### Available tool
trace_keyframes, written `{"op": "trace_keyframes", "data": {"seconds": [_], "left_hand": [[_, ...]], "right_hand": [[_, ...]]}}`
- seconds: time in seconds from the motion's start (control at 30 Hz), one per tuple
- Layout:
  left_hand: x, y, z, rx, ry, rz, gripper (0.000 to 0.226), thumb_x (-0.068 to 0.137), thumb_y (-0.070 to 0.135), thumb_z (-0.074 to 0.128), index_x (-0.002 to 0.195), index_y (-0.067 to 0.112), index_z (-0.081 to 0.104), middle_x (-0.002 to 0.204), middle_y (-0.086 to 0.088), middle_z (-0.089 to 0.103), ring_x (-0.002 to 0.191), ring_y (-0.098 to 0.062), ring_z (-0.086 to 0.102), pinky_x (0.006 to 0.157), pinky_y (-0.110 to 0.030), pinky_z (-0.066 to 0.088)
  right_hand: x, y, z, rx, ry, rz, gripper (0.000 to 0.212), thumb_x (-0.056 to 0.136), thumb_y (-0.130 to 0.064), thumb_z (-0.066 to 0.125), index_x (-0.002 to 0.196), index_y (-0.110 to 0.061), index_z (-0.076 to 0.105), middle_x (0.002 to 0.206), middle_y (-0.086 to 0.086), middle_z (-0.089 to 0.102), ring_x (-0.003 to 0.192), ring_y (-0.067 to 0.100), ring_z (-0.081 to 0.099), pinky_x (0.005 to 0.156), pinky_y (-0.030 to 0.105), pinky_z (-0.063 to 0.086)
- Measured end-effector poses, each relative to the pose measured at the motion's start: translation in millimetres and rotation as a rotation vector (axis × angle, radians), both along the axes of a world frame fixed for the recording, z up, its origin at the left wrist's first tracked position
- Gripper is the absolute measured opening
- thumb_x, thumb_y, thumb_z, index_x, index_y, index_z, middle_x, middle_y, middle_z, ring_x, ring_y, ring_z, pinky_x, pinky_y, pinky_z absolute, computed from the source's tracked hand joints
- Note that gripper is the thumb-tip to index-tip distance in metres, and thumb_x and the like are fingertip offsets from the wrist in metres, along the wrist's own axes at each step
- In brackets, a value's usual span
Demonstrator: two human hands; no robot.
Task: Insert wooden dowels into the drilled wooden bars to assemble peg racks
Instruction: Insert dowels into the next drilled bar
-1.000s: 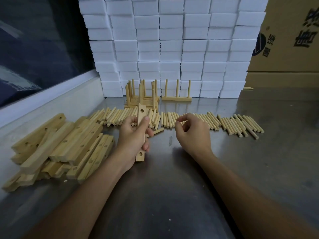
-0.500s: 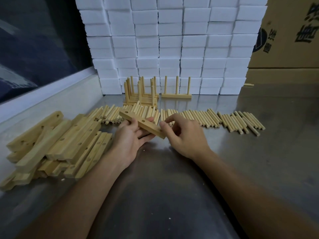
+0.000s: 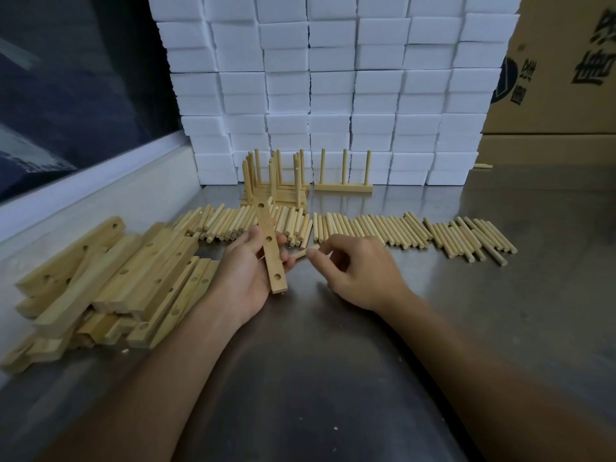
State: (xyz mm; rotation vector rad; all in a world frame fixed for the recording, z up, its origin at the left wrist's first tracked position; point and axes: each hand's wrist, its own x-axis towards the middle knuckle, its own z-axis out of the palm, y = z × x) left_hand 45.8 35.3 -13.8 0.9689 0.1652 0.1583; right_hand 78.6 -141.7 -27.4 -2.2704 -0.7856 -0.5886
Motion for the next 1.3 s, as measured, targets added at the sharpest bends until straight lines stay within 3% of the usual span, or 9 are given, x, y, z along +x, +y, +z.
{"op": "trace_keyframes", "data": {"seconds": [0.13, 0.23, 0.3, 0.4, 0.5, 0.63, 0.8, 0.97, 1.3], "left_hand": [[-1, 0, 2, -0.02, 0.015, 0.003, 0.034, 0.108, 0.026, 0.034, 0.115, 0.007, 0.061, 0.073, -0.005, 0.059, 0.051, -0.013, 0.048, 0.046, -0.026, 0.045], [-1, -1, 3, -0.016, 0.018, -0.005, 0.033, 0.108, 0.026, 0.034, 0.115, 0.007, 0.06, 0.073, -0.006, 0.057, 0.05, -0.013, 0.046, 0.044, -0.024, 0.041], [-1, -1, 3, -0.007, 0.013, -0.008, 0.033, 0.108, 0.026, 0.033, 0.115, 0.007, 0.06, 0.073, -0.007, 0.056, 0.05, -0.013, 0.045, 0.043, -0.024, 0.041], [-2, -2, 4, 0.0, 0.013, -0.007, 0.034, 0.108, 0.026, 0.033, 0.117, 0.006, 0.059, 0.075, -0.007, 0.055, 0.05, -0.013, 0.046, 0.044, -0.024, 0.041], [-2, -2, 5, 0.001, 0.014, -0.005, 0.034, 0.108, 0.026, 0.033, 0.118, 0.005, 0.059, 0.076, -0.009, 0.054, 0.05, -0.014, 0.046, 0.043, -0.024, 0.041], [-3, -3, 6, 0.008, 0.014, 0.006, 0.033, 0.107, 0.025, 0.035, 0.116, 0.006, 0.06, 0.076, -0.009, 0.054, 0.051, -0.015, 0.045, 0.043, -0.025, 0.041], [-5, -5, 6, 0.006, 0.019, 0.014, 0.031, 0.105, 0.024, 0.04, 0.112, 0.005, 0.062, 0.072, -0.008, 0.057, 0.05, -0.017, 0.05, 0.045, -0.026, 0.046], [-5, -4, 5, 0.043, 0.001, -0.01, 0.028, 0.102, 0.025, 0.047, 0.116, 0.004, 0.061, 0.07, -0.008, 0.06, 0.051, -0.019, 0.053, 0.046, -0.029, 0.049], [-8, -6, 5, 0.244, -0.075, -0.117, 0.028, 0.103, 0.017, 0.048, 0.127, 0.018, 0.062, 0.075, -0.009, 0.064, 0.054, -0.021, 0.058, 0.045, -0.03, 0.049]], "right_hand": [[8, -1, 0, -0.054, -0.012, -0.137, 0.02, 0.095, -0.034, 0.058, 0.111, -0.024, 0.066, 0.091, -0.012, 0.065, 0.088, 0.01, 0.06, 0.075, 0.03, 0.051], [9, 5, 1, -0.212, -0.012, -0.07, 0.039, 0.097, -0.028, 0.052, 0.136, -0.026, 0.054, 0.132, -0.006, 0.06, 0.125, 0.018, 0.047, 0.101, 0.041, 0.035], [6, 14, 2, -0.331, 0.015, -0.022, 0.047, 0.097, -0.029, 0.046, 0.144, -0.03, 0.044, 0.144, -0.006, 0.053, 0.136, 0.017, 0.038, 0.104, 0.045, 0.025], [1, 22, -3, -0.436, 0.019, -0.012, 0.043, 0.1, -0.036, 0.04, 0.143, -0.034, 0.045, 0.138, -0.009, 0.056, 0.13, 0.017, 0.041, 0.101, 0.047, 0.024], [0, 22, -1, -0.433, -0.004, -0.042, 0.033, 0.1, -0.04, 0.043, 0.129, -0.036, 0.06, 0.122, -0.01, 0.057, 0.116, 0.019, 0.044, 0.096, 0.043, 0.027], [0, 23, 0, -0.34, 0.096, 0.005, 0.019, 0.098, -0.028, 0.053, 0.11, -0.023, 0.066, 0.102, -0.007, 0.053, 0.105, 0.02, 0.051, 0.093, 0.042, 0.037], [3, 19, 1, 0.089, 0.259, -0.034, 0.009, 0.103, -0.016, 0.044, 0.109, -0.017, 0.05, 0.086, -0.001, 0.059, 0.074, 0.015, 0.054, 0.071, 0.042, 0.052], [6, 15, 3, 0.414, 0.183, -0.014, 0.017, 0.105, -0.032, 0.044, 0.111, -0.021, 0.056, 0.069, -0.01, 0.053, 0.057, 0.002, 0.048, 0.051, 0.02, 0.039], [6, 13, 2, 0.438, 0.121, -0.029, 0.022, 0.106, -0.026, 0.043, 0.124, -0.029, 0.055, 0.065, -0.008, 0.053, 0.055, 0.009, 0.049, 0.059, 0.045, 0.049]]}}
